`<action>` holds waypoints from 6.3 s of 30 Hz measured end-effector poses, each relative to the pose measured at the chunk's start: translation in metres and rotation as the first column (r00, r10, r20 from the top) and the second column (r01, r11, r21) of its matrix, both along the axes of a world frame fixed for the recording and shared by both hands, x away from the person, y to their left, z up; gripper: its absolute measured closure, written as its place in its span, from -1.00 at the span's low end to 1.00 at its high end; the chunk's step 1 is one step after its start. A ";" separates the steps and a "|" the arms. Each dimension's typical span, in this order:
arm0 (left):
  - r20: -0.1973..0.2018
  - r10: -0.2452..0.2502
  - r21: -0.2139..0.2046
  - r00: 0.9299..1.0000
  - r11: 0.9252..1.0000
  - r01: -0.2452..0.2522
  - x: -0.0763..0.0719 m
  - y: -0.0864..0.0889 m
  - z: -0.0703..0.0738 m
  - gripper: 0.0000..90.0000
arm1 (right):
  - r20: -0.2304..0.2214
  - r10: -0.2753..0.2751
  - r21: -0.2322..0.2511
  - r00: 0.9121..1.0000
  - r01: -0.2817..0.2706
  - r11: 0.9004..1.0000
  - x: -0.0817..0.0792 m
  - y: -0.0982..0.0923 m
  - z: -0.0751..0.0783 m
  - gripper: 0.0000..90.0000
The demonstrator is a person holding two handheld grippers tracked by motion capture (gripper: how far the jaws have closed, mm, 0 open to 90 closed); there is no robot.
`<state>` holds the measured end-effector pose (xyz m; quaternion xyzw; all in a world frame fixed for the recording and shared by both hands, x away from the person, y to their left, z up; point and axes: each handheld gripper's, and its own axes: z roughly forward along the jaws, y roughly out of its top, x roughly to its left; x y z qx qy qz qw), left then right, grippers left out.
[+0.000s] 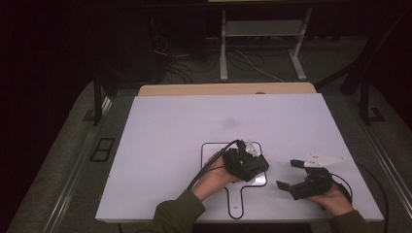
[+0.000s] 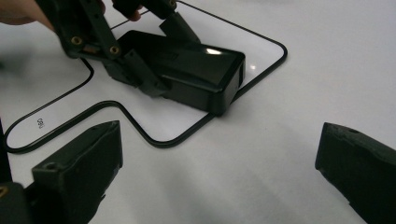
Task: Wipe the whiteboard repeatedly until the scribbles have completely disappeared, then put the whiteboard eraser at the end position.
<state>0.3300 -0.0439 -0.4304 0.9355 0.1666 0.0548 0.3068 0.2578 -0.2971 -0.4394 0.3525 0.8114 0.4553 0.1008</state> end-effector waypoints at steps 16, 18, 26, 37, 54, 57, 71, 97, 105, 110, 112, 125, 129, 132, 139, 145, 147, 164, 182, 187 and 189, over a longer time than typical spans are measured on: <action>-0.006 -0.030 0.002 1.000 1.000 0.030 -0.012 -0.003 0.001 -0.13 | 0.004 -0.005 0.003 1.000 0.005 1.000 0.001 -0.001 0.000 -1.00; -0.011 -0.041 -0.004 0.999 0.999 0.041 -0.016 -0.005 0.000 -0.13 | 0.003 -0.007 0.003 1.000 0.007 1.000 0.001 -0.002 0.000 -1.00; 0.029 0.010 0.008 1.000 1.000 -0.011 -0.002 0.003 0.000 -0.12 | 0.003 -0.008 0.002 1.000 0.008 1.000 0.001 -0.002 0.001 -1.00; -0.014 -0.017 -0.009 1.000 1.000 0.017 -0.008 0.001 0.000 -0.13 | 0.000 -0.009 0.001 1.000 0.009 1.000 0.001 -0.002 0.000 -1.00; 0.016 0.026 -0.006 1.000 1.000 -0.026 0.004 -0.001 -0.001 -0.13 | 0.000 -0.008 0.000 1.000 0.008 1.000 0.001 -0.001 0.000 -1.00; 0.009 0.002 -0.007 1.000 1.000 -0.002 -0.003 -0.004 -0.001 -0.13 | -0.001 -0.009 0.001 1.000 0.009 1.000 0.002 -0.002 0.000 -1.00; 0.041 0.014 0.007 0.999 1.000 -0.014 -0.001 0.000 -0.001 -0.13 | 0.002 -0.007 0.001 1.000 0.007 1.000 0.001 -0.002 0.001 -1.00; 0.018 -0.045 0.016 0.999 0.999 0.045 -0.016 -0.007 0.000 -0.12 | 0.001 -0.005 0.000 1.000 0.005 1.000 0.001 -0.001 0.000 -1.00; 0.049 0.014 0.018 0.999 1.000 -0.014 0.016 -0.003 -0.001 -0.12 | -0.003 -0.008 -0.004 1.000 0.008 1.000 0.001 0.000 0.000 -1.00; 0.041 0.066 -0.013 0.997 0.998 -0.065 0.032 -0.001 -0.003 -0.12 | -0.003 -0.008 -0.008 1.000 0.008 1.000 0.002 0.000 0.000 -1.00; 0.033 0.068 -0.020 0.997 0.998 -0.067 0.033 0.000 -0.003 -0.12 | -0.002 -0.007 -0.008 1.000 0.007 1.000 0.002 0.000 -0.001 -1.00; -0.006 0.039 -0.058 0.999 0.998 -0.039 0.031 0.006 0.005 -0.13 | -0.003 -0.001 -0.007 1.000 0.001 1.000 0.001 0.000 0.000 -1.00; -0.012 0.052 -0.094 0.999 0.994 -0.053 0.029 0.006 0.008 -0.13 | -0.004 0.000 -0.006 1.000 0.000 1.000 0.001 0.000 0.000 -1.00; -0.009 0.034 -0.088 0.999 0.995 -0.034 0.030 0.010 0.015 -0.13 | -0.004 -0.002 -0.005 1.000 0.002 1.000 0.001 0.000 0.000 -1.00; -0.006 0.061 -0.114 0.998 0.992 -0.061 0.035 0.020 0.026 -0.13 | -0.003 0.000 -0.004 1.000 0.000 1.000 0.001 0.000 0.000 -1.00; -0.006 0.080 -0.124 0.997 0.989 -0.080 0.046 0.032 0.036 -0.13 | -0.007 -0.003 0.001 1.000 0.003 1.000 0.001 0.000 0.000 -1.00; -0.005 0.096 -0.139 0.995 0.986 -0.096 0.053 0.037 0.039 -0.13 | -0.005 -0.002 0.002 1.000 0.002 1.000 0.002 0.000 -0.001 -1.00; 0.012 0.182 -0.125 0.983 0.976 -0.179 0.106 0.056 0.046 -0.13 | -0.009 -0.001 0.002 1.000 0.001 1.000 0.002 0.000 -0.002 -1.00; -0.010 0.250 -0.083 0.968 0.965 -0.250 0.159 0.047 0.017 -0.13 | -0.013 0.001 0.006 1.000 -0.001 1.000 0.003 0.001 -0.002 -1.00; -0.015 0.272 -0.083 0.962 0.959 -0.272 0.168 0.044 0.008 -0.13 | -0.015 0.000 0.009 1.000 0.000 1.000 0.003 0.000 -0.003 -1.00; -0.016 0.273 -0.070 0.962 0.959 -0.274 0.170 0.042 0.004 -0.13 | -0.016 -0.002 0.010 1.000 0.002 1.000 0.003 0.000 -0.003 -1.00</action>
